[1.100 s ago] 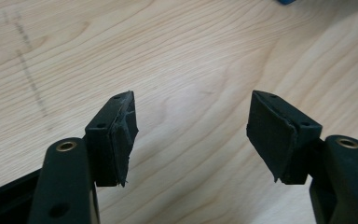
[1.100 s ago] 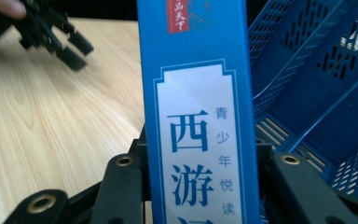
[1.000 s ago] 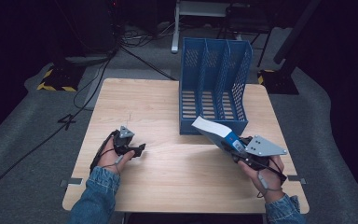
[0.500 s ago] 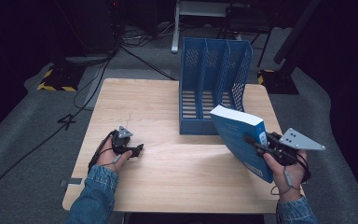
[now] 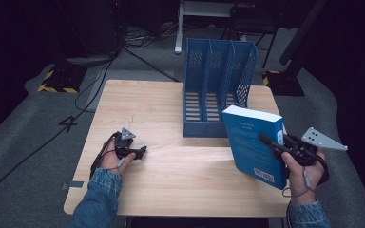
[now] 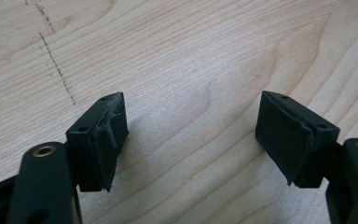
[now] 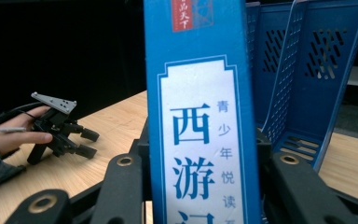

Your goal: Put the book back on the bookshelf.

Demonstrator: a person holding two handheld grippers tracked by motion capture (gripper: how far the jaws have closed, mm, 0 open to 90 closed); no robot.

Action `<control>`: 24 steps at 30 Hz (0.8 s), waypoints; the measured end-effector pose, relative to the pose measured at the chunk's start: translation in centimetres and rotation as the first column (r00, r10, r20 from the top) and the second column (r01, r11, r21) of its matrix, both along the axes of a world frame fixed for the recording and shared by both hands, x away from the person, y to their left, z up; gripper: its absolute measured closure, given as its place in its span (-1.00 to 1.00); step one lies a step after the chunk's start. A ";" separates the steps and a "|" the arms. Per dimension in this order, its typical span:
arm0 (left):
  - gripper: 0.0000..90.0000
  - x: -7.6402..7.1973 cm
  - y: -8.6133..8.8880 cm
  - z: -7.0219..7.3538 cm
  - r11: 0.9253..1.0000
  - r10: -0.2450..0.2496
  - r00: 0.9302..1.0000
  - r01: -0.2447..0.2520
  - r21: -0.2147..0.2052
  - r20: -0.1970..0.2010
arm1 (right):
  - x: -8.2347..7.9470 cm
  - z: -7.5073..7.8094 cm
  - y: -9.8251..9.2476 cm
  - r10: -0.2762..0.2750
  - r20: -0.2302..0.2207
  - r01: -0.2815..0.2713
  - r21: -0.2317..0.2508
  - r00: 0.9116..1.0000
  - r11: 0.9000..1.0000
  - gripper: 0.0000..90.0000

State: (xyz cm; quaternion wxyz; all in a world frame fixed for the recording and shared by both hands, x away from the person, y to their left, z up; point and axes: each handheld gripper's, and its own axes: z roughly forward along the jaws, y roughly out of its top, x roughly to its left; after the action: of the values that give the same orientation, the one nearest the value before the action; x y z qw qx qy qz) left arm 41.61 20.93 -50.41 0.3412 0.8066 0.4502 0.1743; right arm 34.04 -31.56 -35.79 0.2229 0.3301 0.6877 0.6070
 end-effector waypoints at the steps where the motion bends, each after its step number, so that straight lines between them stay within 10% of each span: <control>1: -0.44 0.0 0.0 0.0 1.000 0.000 1.000 0.000 0.000 0.000 | 0.1 0.1 0.1 0.002 -0.002 -0.002 -0.003 1.000 1.000 0.38; 15: -0.43 0.0 0.0 0.0 1.000 0.001 1.000 -0.001 0.003 0.002 | 1.2 2.0 2.2 0.002 0.009 -0.001 -0.071 1.000 0.997 0.38; 24: -0.43 0.0 0.0 0.0 1.000 0.000 1.000 0.000 0.004 0.002 | 1.6 1.2 4.3 0.070 0.019 -0.070 -0.001 0.997 0.998 0.38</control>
State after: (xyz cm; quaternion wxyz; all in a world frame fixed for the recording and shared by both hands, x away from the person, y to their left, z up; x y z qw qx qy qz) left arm 41.60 20.94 -50.41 0.3400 0.8071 0.4495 0.1760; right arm 35.67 -27.23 -34.64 0.2081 0.3001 0.6968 0.6174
